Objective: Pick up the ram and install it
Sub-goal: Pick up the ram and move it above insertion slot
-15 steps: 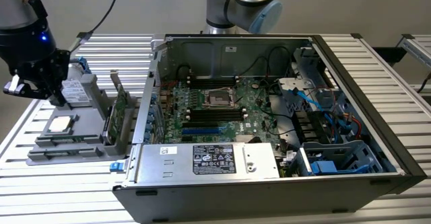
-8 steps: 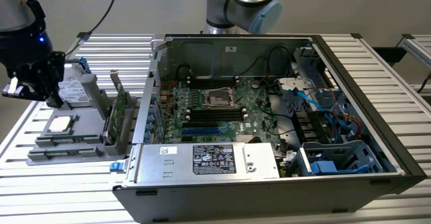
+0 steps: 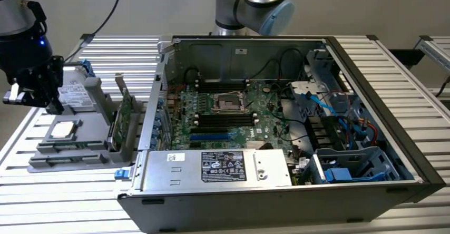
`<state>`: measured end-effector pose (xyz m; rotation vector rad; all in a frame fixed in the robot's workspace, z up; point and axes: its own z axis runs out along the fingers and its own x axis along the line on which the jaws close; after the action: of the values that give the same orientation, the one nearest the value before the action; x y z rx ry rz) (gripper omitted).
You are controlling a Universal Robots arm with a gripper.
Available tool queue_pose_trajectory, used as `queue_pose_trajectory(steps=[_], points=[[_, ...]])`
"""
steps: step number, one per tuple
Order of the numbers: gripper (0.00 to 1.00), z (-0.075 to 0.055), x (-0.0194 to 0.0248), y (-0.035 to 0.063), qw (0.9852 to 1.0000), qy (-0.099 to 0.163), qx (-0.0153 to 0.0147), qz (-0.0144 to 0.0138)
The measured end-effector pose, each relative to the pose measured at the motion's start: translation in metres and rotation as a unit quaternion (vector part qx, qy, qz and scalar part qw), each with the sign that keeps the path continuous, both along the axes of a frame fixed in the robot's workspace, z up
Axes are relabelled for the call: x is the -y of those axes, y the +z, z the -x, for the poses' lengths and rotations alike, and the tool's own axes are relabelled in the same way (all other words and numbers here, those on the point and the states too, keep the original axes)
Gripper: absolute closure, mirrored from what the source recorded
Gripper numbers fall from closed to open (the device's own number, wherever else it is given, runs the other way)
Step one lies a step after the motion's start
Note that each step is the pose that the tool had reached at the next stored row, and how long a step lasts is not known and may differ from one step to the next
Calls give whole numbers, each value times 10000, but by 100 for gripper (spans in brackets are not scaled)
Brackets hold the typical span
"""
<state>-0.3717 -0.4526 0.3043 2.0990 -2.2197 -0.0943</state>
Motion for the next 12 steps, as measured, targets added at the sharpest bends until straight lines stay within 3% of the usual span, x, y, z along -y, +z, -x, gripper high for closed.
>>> queue_pose_trajectory(steps=[9,11,12], points=[[89,88,0,-45,9988,492,1,-1],[76,107,0,-53,9983,590,0,-1],[76,117,1,-57,9979,641,0,-1]])
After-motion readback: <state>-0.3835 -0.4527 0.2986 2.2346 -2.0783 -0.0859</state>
